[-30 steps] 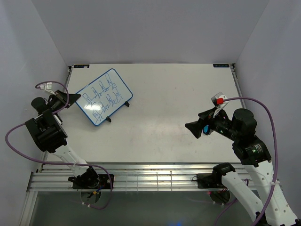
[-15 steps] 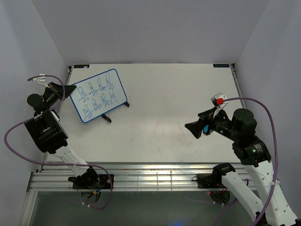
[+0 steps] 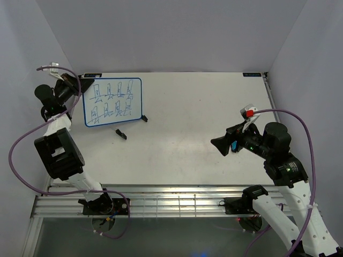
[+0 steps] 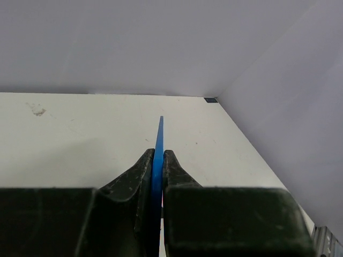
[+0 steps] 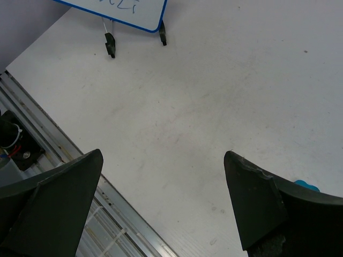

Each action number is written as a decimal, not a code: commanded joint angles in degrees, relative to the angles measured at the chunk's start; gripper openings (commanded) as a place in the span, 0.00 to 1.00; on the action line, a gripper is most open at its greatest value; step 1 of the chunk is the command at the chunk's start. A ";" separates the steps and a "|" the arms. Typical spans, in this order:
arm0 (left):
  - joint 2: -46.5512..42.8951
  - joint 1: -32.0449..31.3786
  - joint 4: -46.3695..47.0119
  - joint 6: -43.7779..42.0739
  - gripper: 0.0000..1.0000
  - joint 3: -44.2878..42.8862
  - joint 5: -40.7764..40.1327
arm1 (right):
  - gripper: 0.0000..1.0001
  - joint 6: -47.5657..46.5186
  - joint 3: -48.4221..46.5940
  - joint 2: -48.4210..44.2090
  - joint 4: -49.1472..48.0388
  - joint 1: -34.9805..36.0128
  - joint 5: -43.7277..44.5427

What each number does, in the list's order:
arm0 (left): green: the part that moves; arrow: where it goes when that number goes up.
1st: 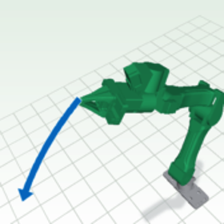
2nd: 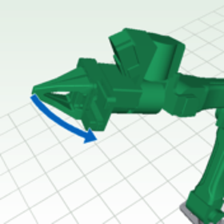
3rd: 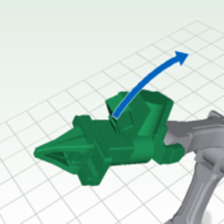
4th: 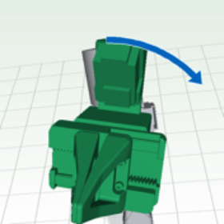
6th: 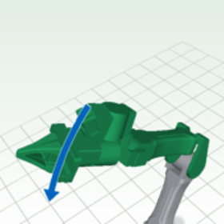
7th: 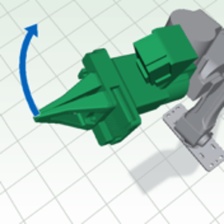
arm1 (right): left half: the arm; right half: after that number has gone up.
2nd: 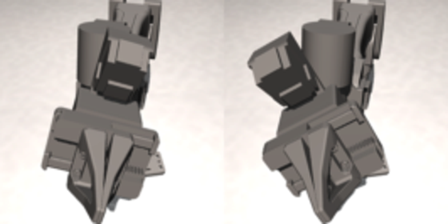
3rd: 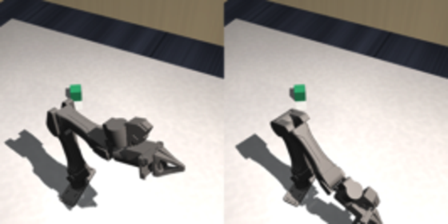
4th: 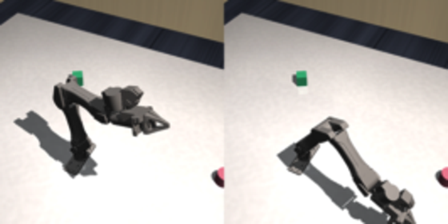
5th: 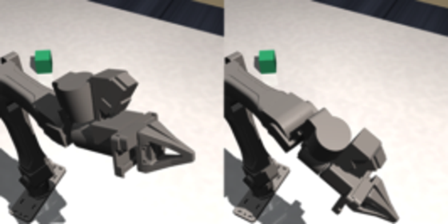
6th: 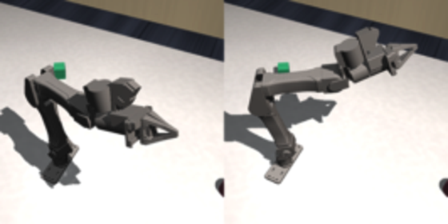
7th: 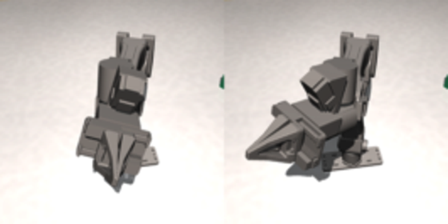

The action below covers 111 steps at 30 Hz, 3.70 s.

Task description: Erase the whiteboard

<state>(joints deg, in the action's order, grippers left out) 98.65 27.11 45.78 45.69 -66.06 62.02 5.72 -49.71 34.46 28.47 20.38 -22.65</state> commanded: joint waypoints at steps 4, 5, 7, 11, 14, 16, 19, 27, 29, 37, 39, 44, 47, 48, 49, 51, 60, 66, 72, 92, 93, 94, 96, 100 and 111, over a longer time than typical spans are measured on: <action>-5.13 0.57 -3.68 6.51 0.00 -5.56 -5.59 | 1.00 1.14 -0.91 -0.09 -2.98 0.36 0.68; -5.48 0.57 -3.77 7.30 0.00 -6.00 -5.59 | 1.00 1.23 -0.91 -0.09 -2.89 0.27 0.68; -6.80 0.57 -4.21 9.31 0.00 -6.80 -5.51 | 1.00 1.23 -0.82 -0.18 -2.89 0.27 1.38; -9.09 -0.57 -4.82 12.93 0.00 -8.11 -5.59 | 1.00 1.75 0.05 0.52 -2.72 0.27 4.80; -11.72 -3.46 -5.70 14.34 0.00 -7.42 -6.12 | 0.90 3.51 0.49 2.89 -2.02 0.36 9.72; -13.48 -6.53 -7.54 15.04 0.00 -4.26 -7.26 | 0.90 6.13 1.28 4.74 -2.10 0.27 16.92; -17.08 -10.92 -12.45 15.66 0.00 1.80 -9.36 | 0.90 6.68 3.12 6.93 -3.33 0.27 25.86; -26.83 -19.46 -34.08 5.03 0.00 13.40 -12.10 | 0.90 5.27 2.43 19.93 -1.84 -2.44 31.81; -28.33 -20.43 -36.01 4.50 0.00 17.53 -10.70 | 0.92 4.66 1.82 22.66 -1.75 -4.99 27.42; -33.96 -21.66 -45.16 0.89 0.00 26.50 -11.39 | 0.94 1.58 -0.29 37.86 0.97 -7.55 27.56; -34.31 -21.75 -47.96 -0.16 0.00 28.35 -11.13 | 0.95 1.49 -0.56 41.37 1.24 -7.90 29.06; -34.76 -23.16 -52.27 -4.63 0.00 29.68 -13.94 | 0.87 -1.75 -2.40 48.75 -0.34 -9.13 25.29; -35.19 -24.47 -53.86 -6.57 0.00 29.24 -16.04 | 0.84 -2.90 -4.42 52.45 -0.25 -9.31 27.49; -35.37 -24.91 -54.21 -7.02 0.00 28.98 -16.75 | 0.82 -2.99 -4.86 53.08 -0.26 -9.31 28.01; -35.63 -25.53 -54.48 -7.46 0.00 28.97 -17.45 | 0.78 -3.08 -5.65 53.60 -0.08 -9.31 28.19; -36.33 -25.97 -55.36 -8.60 0.00 28.71 -19.65 | 0.75 -2.82 -6.10 54.57 -0.17 -9.31 29.15; -35.02 -26.23 -54.92 -9.13 0.00 31.69 -20.98 | 0.72 -2.64 -5.13 54.23 0.54 -9.22 32.85; -34.14 -26.23 -56.85 -11.32 0.00 31.08 -23.43 | 0.70 -3.60 -4.86 54.66 -0.61 -10.18 31.19; -36.25 -26.23 -56.85 -12.38 0.00 31.17 -24.31 | 0.60 -4.05 -4.96 56.77 -0.78 -10.27 30.30; -36.60 -26.23 -58.17 -14.93 0.00 31.17 -23.17 | 0.35 -3.87 -4.34 56.95 0.09 -10.19 29.52; -36.60 -26.23 -58.17 -14.93 0.00 31.08 -23.17 | 0.29 -3.78 -4.25 57.21 0.10 -10.27 29.16; -36.51 -26.23 -58.17 -14.93 0.00 31.08 -23.17 | 0.24 -3.78 -4.25 57.21 0.18 -10.19 28.98; -36.51 -26.23 -58.17 -15.02 0.00 31.08 -23.17 | 0.22 -3.08 -4.08 56.25 -0.17 -10.19 28.46; -36.60 -26.23 -58.35 -14.76 0.00 30.73 -23.26 | 0.19 -2.03 -4.34 52.39 0.01 -9.40 26.70; -39.15 -26.15 -59.84 -14.23 0.00 29.76 -27.92 | 0.19 3.42 -11.98 46.40 -0.86 11.24 20.37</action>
<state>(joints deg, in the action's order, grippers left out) 60.90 0.99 -12.40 34.72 -34.65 40.05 6.33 -57.63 82.59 29.61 25.76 1.61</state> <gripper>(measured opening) 0.190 0.332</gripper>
